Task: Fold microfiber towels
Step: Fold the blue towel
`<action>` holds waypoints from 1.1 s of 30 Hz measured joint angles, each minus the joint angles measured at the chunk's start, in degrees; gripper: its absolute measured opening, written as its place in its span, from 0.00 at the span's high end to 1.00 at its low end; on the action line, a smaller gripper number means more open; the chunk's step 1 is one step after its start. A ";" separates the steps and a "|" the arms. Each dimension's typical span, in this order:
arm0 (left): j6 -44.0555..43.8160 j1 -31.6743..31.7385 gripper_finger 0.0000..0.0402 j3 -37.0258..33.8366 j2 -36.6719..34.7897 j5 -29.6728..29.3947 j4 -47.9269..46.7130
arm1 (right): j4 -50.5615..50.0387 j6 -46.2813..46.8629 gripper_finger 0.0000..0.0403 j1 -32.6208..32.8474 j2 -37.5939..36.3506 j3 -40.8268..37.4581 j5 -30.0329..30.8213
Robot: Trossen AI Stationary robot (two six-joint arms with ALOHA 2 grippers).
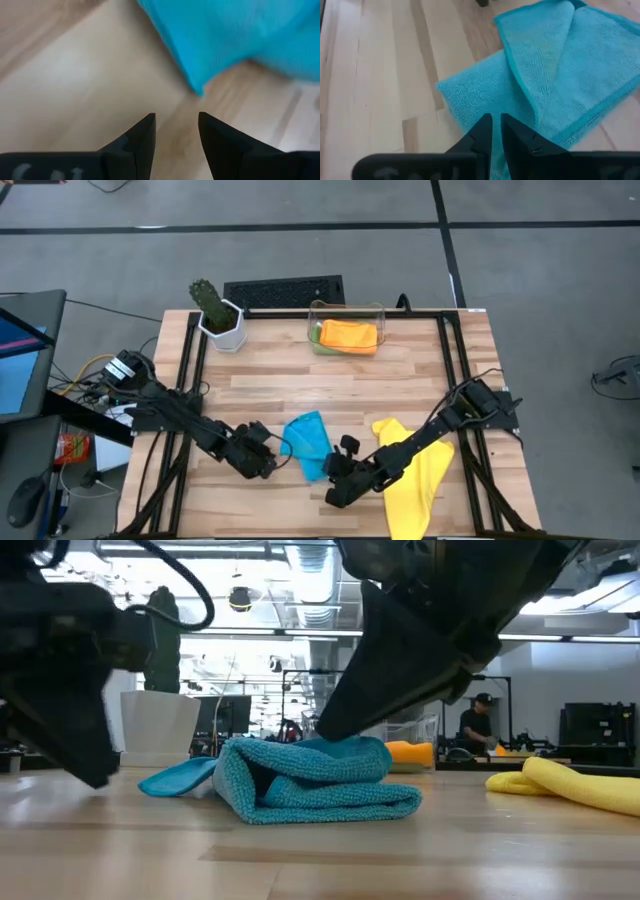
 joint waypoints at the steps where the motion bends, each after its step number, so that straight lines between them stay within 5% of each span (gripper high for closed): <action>1: -0.25 0.45 0.65 -1.02 -0.01 -0.75 2.13 | -0.08 0.16 0.84 0.17 0.00 0.00 0.02; 12: 2.46 2.20 0.65 -4.74 0.04 -7.64 9.44 | -1.10 0.55 0.84 0.05 -0.02 -0.02 0.04; 25: 2.21 4.46 0.66 -4.52 5.37 -2.55 19.54 | -1.49 0.55 0.84 0.02 -0.04 -0.04 0.11; 33: 1.54 5.99 0.97 -4.61 5.64 1.49 21.32 | -1.49 0.55 0.84 0.02 -0.04 -0.04 0.13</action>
